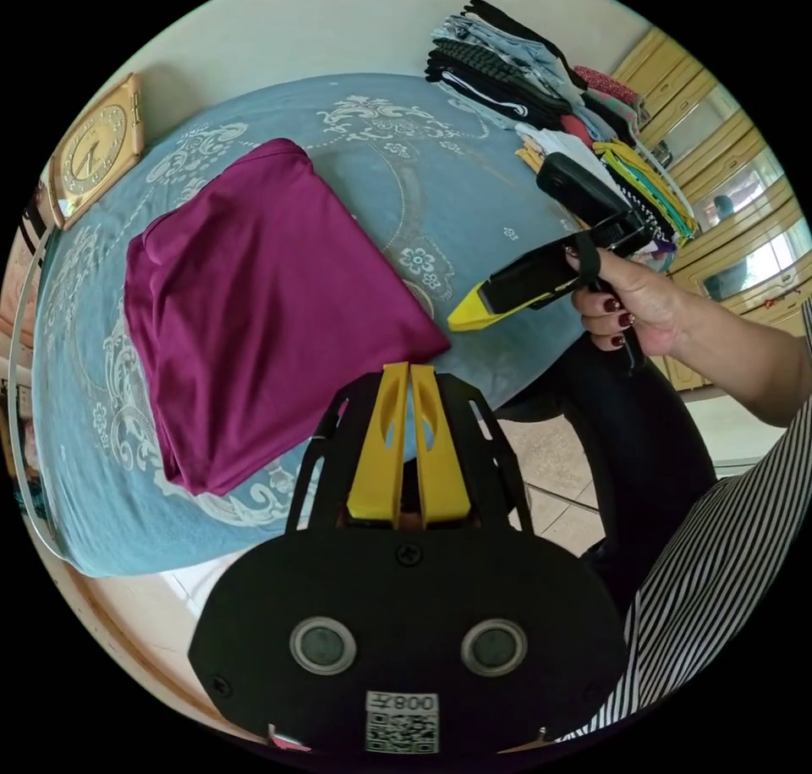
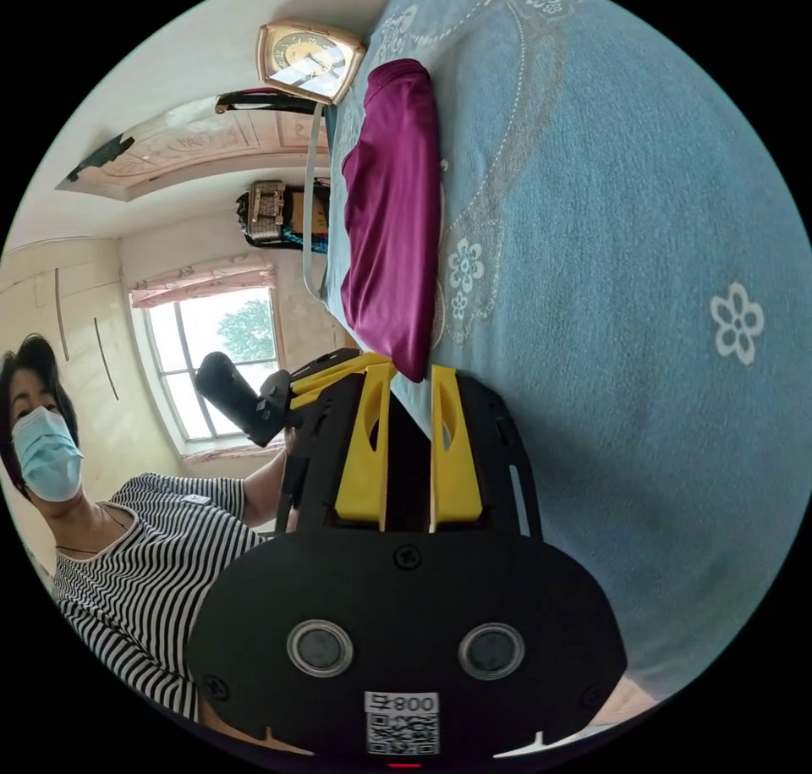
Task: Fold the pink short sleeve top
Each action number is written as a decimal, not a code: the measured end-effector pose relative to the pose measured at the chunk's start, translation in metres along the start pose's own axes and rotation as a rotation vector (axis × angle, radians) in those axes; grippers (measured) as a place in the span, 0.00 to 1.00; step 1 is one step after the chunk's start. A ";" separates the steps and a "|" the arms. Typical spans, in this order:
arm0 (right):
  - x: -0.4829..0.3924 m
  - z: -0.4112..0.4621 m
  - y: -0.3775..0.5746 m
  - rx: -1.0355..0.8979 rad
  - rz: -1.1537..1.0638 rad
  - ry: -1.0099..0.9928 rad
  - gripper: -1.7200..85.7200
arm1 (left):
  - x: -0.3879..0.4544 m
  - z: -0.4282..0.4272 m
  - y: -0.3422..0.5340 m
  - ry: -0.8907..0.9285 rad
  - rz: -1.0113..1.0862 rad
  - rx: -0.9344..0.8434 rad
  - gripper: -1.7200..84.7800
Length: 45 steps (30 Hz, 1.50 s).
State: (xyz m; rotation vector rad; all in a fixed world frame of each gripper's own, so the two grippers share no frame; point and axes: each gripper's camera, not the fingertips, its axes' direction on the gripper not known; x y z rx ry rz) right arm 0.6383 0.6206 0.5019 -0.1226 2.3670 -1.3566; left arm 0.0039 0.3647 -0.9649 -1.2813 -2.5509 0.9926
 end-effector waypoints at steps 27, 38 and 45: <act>0.076 0.050 0.015 -0.033 0.116 -0.187 0.05 | -0.046 0.033 0.068 0.159 -0.090 0.110 0.03; 0.062 0.025 0.031 0.057 0.038 -0.379 0.04 | -0.182 0.069 0.227 0.675 -0.674 0.310 0.08; 0.051 0.020 0.034 0.063 0.010 -0.405 0.04 | -0.238 0.123 0.322 1.086 -0.998 0.565 0.14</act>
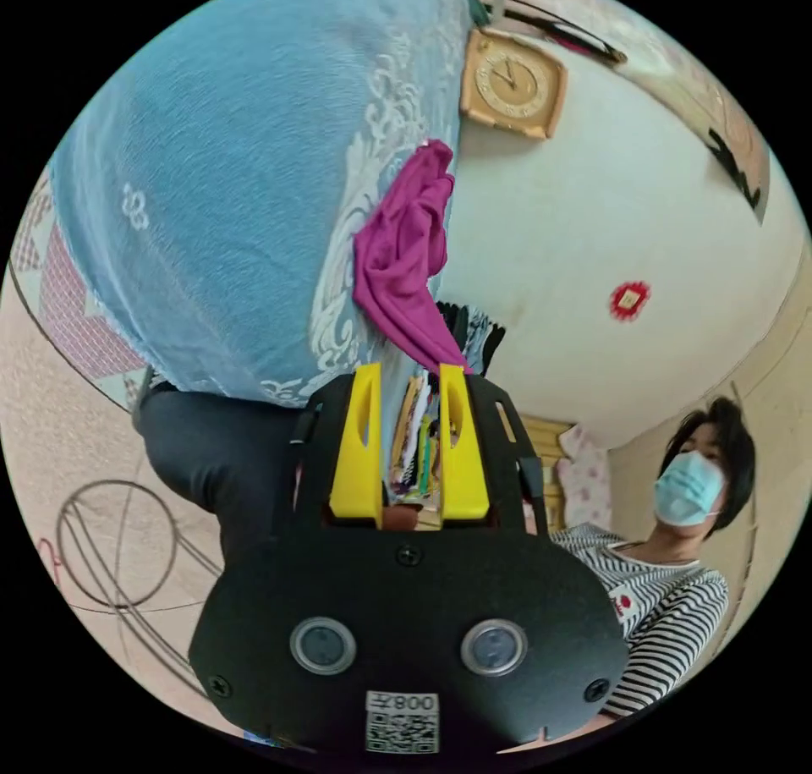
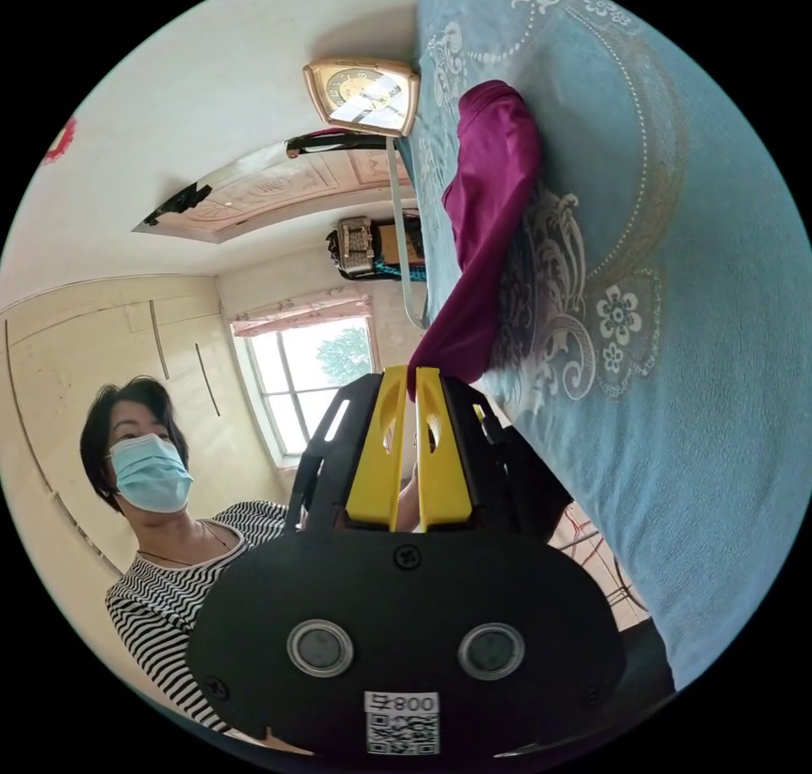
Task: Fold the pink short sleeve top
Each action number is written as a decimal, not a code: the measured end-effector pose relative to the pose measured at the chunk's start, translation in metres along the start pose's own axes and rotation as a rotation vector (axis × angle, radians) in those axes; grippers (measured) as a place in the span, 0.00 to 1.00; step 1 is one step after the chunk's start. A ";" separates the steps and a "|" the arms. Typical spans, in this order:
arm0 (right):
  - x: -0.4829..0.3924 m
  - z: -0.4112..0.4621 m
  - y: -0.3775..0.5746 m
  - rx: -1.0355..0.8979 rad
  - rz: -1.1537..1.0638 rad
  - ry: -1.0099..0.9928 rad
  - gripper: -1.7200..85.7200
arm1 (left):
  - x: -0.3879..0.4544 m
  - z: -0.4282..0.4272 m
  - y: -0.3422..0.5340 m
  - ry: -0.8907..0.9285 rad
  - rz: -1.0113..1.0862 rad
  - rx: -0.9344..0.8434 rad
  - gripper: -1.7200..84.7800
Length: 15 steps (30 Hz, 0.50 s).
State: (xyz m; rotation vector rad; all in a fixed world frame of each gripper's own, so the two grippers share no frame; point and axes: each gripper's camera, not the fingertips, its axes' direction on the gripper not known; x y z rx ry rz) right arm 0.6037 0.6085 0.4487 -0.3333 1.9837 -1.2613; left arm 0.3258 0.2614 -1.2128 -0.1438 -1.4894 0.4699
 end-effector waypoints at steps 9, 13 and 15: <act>-0.004 -0.015 0.009 0.003 -0.017 -0.011 0.04 | -0.054 -0.054 0.000 0.132 -0.141 0.112 0.13; -0.003 -0.027 0.015 0.007 -0.026 -0.026 0.04 | -0.066 -0.074 0.005 0.162 -0.195 0.151 0.13; -0.003 -0.032 0.018 0.007 -0.029 -0.027 0.04 | -0.068 -0.082 0.008 0.159 -0.209 0.161 0.12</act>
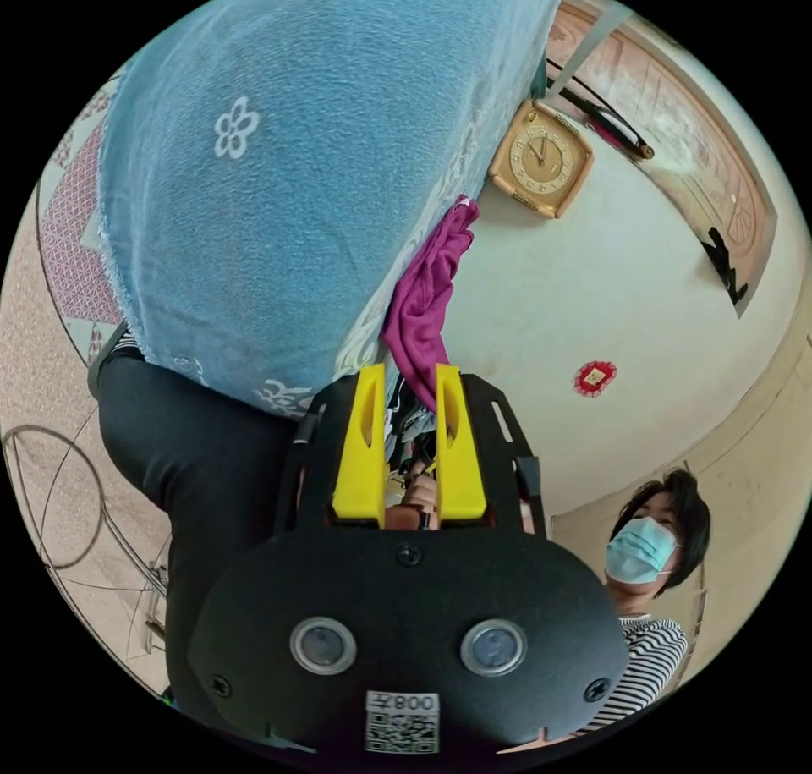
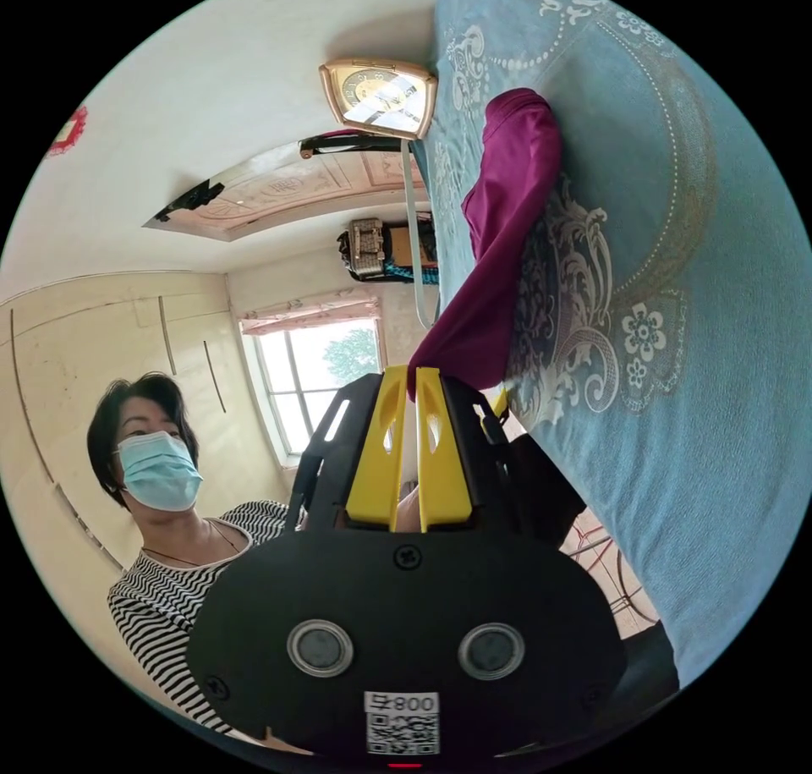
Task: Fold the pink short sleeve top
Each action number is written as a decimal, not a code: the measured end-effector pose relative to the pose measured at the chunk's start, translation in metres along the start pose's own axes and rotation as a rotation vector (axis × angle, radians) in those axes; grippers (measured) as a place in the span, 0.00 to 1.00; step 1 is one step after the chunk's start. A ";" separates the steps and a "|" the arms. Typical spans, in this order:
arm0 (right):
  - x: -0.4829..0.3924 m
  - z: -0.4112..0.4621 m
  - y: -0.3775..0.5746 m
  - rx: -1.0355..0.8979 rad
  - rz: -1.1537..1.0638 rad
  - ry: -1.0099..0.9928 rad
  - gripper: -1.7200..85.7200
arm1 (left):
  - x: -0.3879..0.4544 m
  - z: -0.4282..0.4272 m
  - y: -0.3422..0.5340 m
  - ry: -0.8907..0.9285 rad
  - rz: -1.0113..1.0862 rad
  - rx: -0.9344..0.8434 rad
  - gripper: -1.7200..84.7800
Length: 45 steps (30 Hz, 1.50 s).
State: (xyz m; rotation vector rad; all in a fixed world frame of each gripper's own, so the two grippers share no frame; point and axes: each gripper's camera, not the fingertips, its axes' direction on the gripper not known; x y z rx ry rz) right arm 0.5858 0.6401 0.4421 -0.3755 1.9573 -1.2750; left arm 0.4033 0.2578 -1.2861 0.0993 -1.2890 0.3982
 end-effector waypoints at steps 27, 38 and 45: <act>0.024 -0.161 0.103 0.016 0.009 0.117 0.04 | 0.116 -0.031 0.095 -0.090 0.162 0.058 0.05; -0.026 -0.274 0.239 0.068 -0.143 0.106 0.03 | 0.222 0.007 0.204 0.009 0.351 -0.078 0.05; -0.052 -0.353 0.349 0.133 -0.277 0.084 0.03 | 0.286 0.053 0.291 0.086 0.461 -0.189 0.04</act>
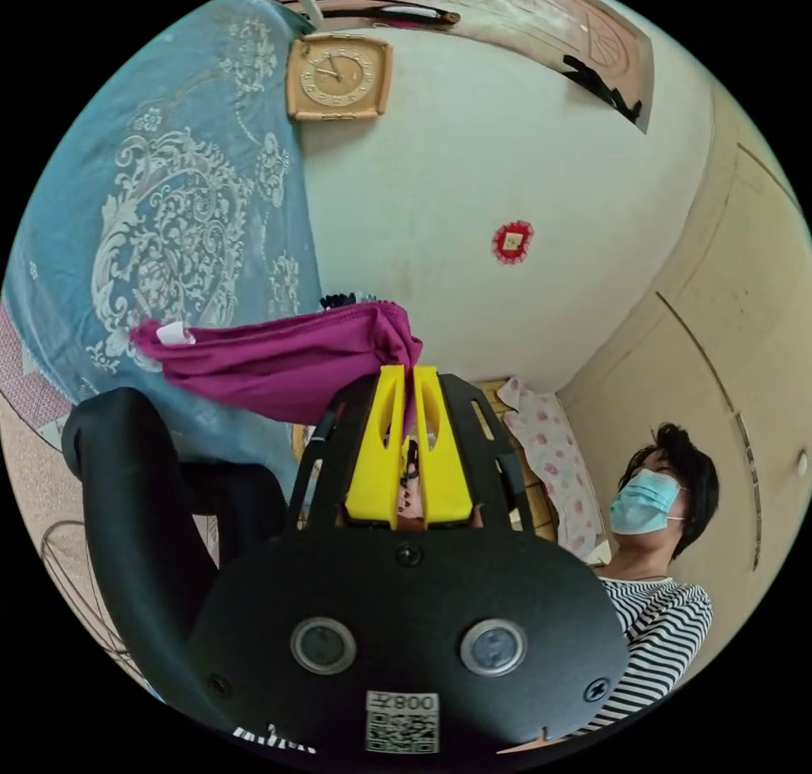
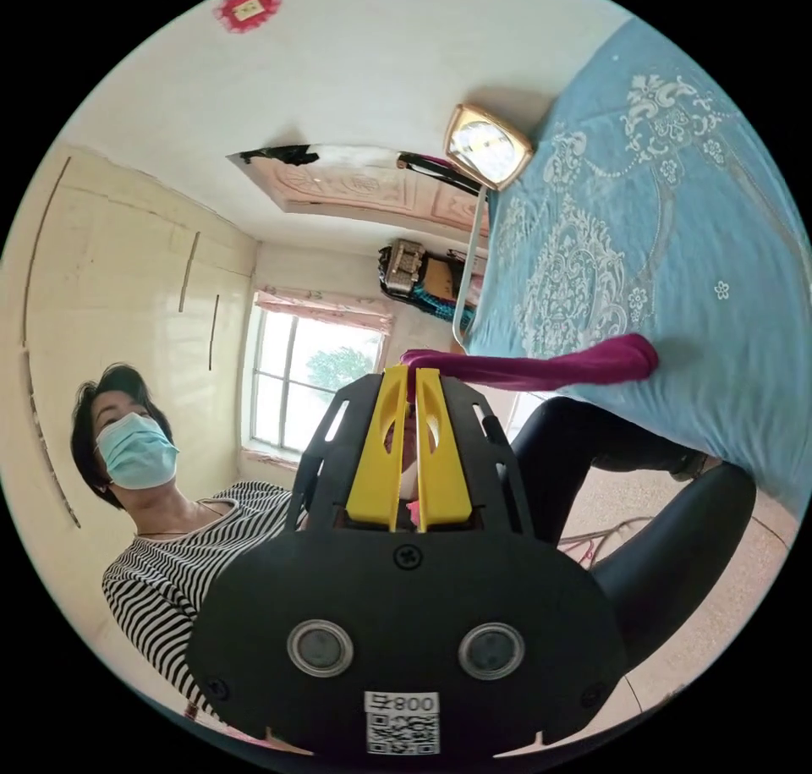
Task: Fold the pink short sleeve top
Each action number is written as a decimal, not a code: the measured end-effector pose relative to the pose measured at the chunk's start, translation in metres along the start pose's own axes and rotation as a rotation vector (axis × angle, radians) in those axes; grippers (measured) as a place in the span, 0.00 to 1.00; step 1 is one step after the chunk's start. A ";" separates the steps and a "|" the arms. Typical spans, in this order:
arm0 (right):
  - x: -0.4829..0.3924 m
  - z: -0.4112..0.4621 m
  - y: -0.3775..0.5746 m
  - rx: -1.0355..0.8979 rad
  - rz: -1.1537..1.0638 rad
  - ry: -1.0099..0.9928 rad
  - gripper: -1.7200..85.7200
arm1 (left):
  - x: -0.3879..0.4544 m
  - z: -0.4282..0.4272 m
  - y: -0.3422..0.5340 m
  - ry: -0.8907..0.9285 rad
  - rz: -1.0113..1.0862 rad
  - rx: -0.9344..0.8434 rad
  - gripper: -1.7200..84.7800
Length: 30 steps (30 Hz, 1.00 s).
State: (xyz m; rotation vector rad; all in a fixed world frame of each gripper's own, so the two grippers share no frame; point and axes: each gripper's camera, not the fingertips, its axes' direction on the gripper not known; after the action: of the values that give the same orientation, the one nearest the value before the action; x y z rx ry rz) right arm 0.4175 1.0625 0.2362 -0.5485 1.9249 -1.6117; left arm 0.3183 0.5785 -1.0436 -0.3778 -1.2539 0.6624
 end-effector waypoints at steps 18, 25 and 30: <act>0.025 -0.287 0.259 0.324 -0.115 -0.037 0.04 | 0.137 0.258 0.083 0.114 0.038 -0.339 0.04; 0.066 -0.383 0.303 0.402 -0.136 -0.021 0.04 | 0.170 0.384 0.092 0.106 0.017 -0.421 0.04; 0.108 -0.444 0.312 0.432 -0.116 0.002 0.04 | 0.187 0.475 0.090 0.062 0.010 -0.474 0.04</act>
State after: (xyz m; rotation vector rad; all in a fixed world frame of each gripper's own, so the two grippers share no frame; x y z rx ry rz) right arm 0.0601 1.3865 -0.0355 -0.4820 1.5004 -2.0266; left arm -0.1275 0.7242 -0.8224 -0.7899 -1.3449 0.3515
